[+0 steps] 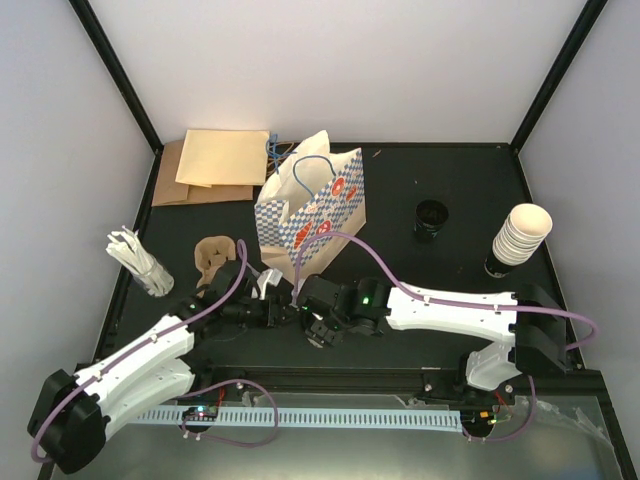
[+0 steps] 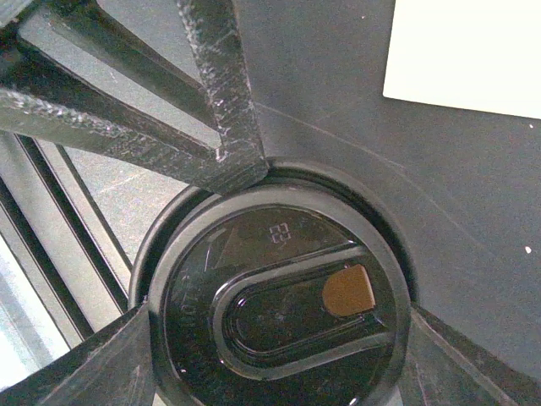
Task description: Pack the takeout coffee
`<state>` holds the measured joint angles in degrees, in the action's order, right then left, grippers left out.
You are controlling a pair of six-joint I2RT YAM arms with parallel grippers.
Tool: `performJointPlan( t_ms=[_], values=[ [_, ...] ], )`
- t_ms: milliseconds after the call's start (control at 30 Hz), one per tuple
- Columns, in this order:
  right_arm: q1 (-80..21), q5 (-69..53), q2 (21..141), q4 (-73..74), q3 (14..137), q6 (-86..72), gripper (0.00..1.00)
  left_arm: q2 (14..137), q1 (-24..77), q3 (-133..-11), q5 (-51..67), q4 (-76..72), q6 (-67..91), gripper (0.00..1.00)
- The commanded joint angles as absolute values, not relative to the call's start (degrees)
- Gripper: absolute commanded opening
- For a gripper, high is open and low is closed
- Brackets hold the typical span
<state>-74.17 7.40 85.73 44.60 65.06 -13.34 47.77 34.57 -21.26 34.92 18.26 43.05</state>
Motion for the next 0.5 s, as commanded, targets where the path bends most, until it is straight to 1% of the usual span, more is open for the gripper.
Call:
performJointPlan(
  t_ms=[0, 167, 467],
  values=[
    [-74.4, 4.2, 89.4, 47.2, 64.7, -12.2, 0.69, 49.7, 34.5, -18.3, 29.7, 19.4, 45.2, 0.40],
    [-74.4, 3.9, 90.4, 47.4, 64.5, -12.1, 0.68, 49.7, 34.5, -15.7, 30.0, 17.1, 47.5, 0.40],
    [-74.4, 6.3, 90.4, 47.4, 64.8, -12.7, 0.68, 46.3, 34.5, -17.3, 30.5, 16.4, 49.1, 0.40]
  ],
)
